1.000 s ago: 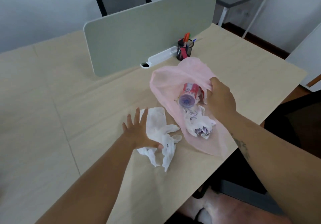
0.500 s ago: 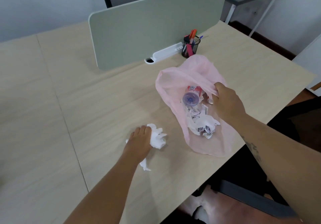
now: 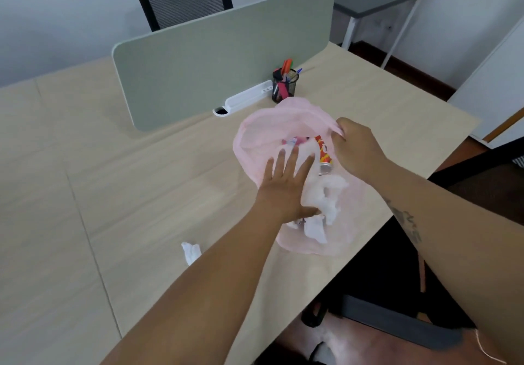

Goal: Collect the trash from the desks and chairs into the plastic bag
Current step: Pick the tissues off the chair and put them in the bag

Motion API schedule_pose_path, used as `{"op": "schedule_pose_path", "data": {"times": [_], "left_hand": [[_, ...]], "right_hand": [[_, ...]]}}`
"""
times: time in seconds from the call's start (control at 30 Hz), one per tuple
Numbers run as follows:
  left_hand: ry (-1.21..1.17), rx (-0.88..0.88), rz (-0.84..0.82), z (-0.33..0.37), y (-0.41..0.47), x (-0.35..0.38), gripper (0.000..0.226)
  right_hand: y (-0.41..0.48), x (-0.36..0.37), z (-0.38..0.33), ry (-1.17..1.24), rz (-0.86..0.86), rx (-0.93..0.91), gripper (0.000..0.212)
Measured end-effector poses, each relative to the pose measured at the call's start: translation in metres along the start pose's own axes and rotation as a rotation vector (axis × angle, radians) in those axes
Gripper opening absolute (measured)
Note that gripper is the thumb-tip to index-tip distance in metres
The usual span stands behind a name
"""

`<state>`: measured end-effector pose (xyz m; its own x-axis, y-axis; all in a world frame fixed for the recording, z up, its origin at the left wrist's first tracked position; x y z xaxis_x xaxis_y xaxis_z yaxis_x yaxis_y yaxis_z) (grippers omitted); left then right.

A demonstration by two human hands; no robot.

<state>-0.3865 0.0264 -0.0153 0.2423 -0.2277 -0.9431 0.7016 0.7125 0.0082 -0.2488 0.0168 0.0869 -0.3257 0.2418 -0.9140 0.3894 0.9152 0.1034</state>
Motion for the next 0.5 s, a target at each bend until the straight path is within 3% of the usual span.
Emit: {"op": "schedule_pose_path", "data": {"times": [0.07,0.17,0.23,0.4,0.5], "left_hand": [[0.053,0.063,0.063,0.004,-0.003,-0.008,0.120],[0.055,0.166,0.301,-0.001,-0.036,-0.026,0.110],[0.027,0.060,0.420,-0.030,-0.071,-0.023,0.104],[0.041,-0.373,0.291,-0.123,-0.171,0.022,0.104],[0.039,-0.433,0.201,-0.152,-0.216,0.043,0.082]], "right_hand": [[-0.002,0.000,0.005,0.009,-0.013,-0.003,0.030],[-0.005,0.008,0.012,0.019,-0.046,0.000,0.021],[-0.007,0.018,0.011,0.014,-0.071,0.003,0.018],[-0.015,0.051,-0.013,0.066,-0.144,-0.043,0.018],[-0.019,0.069,-0.028,0.053,-0.166,-0.087,0.020]]}}
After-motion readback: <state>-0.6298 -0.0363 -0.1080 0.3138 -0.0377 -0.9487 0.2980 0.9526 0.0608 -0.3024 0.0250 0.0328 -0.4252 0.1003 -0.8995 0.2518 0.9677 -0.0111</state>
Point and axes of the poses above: each hand's wrist, its own y-axis towards the middle knuckle, its own x-axis out of the palm, z = x × y, the point moved 7 cm from there along y, towards the middle knuckle, and after that the axes turned 11 degrees about -y, right-handed, at the moved point
